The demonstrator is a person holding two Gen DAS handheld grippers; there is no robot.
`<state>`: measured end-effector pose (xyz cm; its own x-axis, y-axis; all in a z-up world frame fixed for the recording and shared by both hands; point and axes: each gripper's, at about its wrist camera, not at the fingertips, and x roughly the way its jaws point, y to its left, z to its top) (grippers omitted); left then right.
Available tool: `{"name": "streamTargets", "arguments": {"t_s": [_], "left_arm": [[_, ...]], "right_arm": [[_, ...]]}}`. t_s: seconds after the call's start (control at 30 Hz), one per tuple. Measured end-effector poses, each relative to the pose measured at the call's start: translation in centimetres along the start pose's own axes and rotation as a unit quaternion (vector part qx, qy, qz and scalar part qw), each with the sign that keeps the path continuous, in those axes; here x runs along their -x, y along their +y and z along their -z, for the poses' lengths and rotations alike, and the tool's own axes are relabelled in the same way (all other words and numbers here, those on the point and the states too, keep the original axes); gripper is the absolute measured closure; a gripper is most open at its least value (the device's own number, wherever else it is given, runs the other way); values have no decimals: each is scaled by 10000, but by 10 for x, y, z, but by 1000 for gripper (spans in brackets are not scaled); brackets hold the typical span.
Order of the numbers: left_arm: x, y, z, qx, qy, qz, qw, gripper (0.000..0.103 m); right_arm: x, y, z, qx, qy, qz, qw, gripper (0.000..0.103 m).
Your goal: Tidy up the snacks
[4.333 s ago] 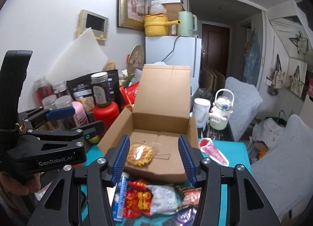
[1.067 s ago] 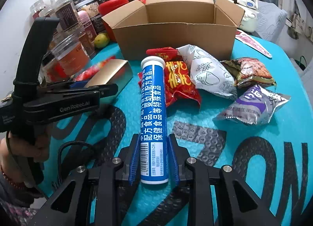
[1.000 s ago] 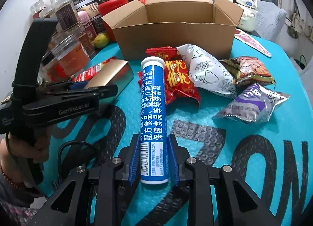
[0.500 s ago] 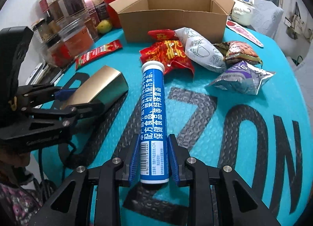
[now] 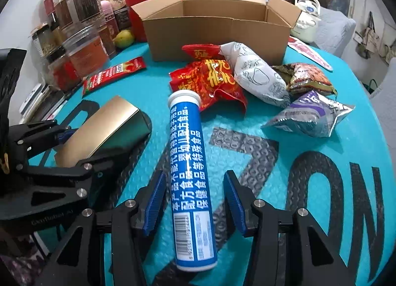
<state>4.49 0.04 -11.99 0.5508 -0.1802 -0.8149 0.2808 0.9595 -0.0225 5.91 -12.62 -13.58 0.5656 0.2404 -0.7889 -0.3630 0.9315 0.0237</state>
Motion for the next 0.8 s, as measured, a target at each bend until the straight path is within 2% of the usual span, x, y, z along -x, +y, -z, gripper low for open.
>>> {"name": "streamTargets", "arguments": {"t_s": [0.07, 0.23, 0.37, 0.57, 0.8], "left_arm": [[0, 0, 0, -44, -6, -27, 10000, 58], [-2, -2, -4, -281, 27, 103, 9995, 60], [1, 7, -7, -53, 144, 355, 9993, 60], [18, 14, -9, 83, 21, 260, 9996, 60], [30, 16, -17, 233, 19, 400, 9989, 60]], "right_arm": [[-1, 1, 0, 39, -61, -32, 10000, 74], [0, 0, 2, 34, -149, -150, 9998, 75], [5, -2, 4, -148, -135, -560, 9982, 75], [14, 3, 8, -214, -80, -546, 9982, 75], [29, 5, 9, -308, -200, -637, 9973, 75]]}}
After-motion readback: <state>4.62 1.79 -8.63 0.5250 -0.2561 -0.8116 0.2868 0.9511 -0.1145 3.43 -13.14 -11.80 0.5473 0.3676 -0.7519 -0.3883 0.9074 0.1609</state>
